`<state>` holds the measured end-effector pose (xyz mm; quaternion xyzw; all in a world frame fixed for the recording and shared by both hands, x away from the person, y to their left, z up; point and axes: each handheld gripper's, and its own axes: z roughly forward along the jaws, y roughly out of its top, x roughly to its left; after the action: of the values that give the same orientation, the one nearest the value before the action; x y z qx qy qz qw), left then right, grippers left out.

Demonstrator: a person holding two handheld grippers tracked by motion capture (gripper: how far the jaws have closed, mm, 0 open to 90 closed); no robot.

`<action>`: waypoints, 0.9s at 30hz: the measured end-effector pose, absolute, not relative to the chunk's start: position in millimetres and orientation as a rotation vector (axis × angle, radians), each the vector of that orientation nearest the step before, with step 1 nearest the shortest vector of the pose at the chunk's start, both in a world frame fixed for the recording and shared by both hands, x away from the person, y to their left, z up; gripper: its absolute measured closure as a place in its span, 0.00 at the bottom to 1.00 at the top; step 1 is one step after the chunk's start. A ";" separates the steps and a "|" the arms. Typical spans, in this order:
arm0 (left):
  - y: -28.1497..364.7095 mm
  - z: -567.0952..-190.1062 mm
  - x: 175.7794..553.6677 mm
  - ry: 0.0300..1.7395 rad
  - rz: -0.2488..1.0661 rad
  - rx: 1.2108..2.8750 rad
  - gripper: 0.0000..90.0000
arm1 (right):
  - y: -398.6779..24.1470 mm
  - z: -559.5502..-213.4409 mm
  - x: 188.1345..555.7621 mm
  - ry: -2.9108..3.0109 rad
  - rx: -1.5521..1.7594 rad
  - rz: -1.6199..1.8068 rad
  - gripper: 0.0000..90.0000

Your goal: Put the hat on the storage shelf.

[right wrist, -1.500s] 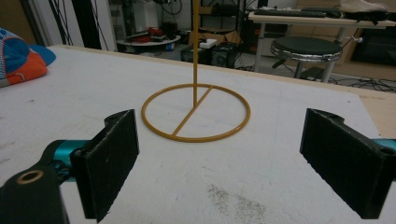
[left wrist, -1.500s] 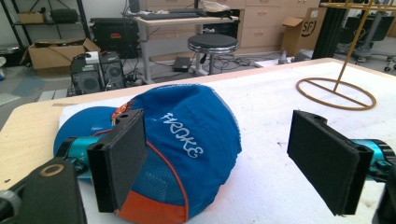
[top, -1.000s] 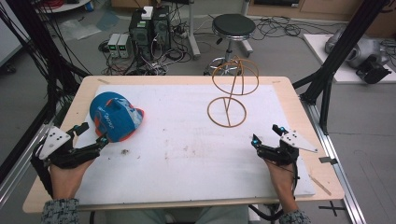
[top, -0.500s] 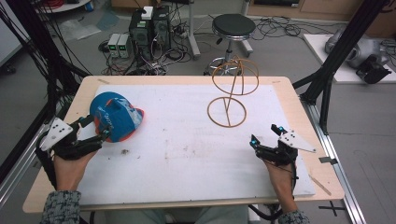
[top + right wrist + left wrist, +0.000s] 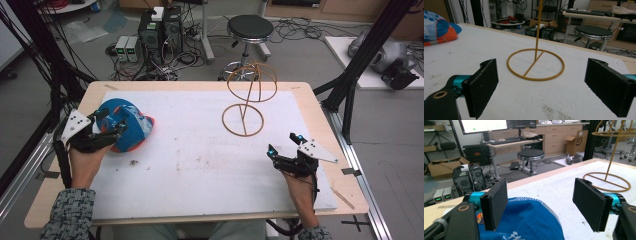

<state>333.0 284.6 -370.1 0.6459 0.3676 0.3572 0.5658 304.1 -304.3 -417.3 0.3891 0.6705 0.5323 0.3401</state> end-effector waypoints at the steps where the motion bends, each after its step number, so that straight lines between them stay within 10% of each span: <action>1: 283.6 -370.2 336.2 0.858 0.839 1.516 0.31 | -304.2 -417.2 304.1 1.745 1.013 1.387 0.12; 18: 269.2 -393.9 364.1 0.875 0.845 1.676 0.36 | -304.3 -416.9 303.4 1.754 1.009 1.380 0.12; 27: 269.2 -397.8 366.5 0.879 0.864 1.739 0.58 | -306.7 -417.6 305.8 1.751 1.017 1.382 0.12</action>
<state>366.5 269.2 -397.8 0.7139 0.3611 0.3548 0.4838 305.8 -306.7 -417.6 0.3903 0.6722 0.5305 0.3382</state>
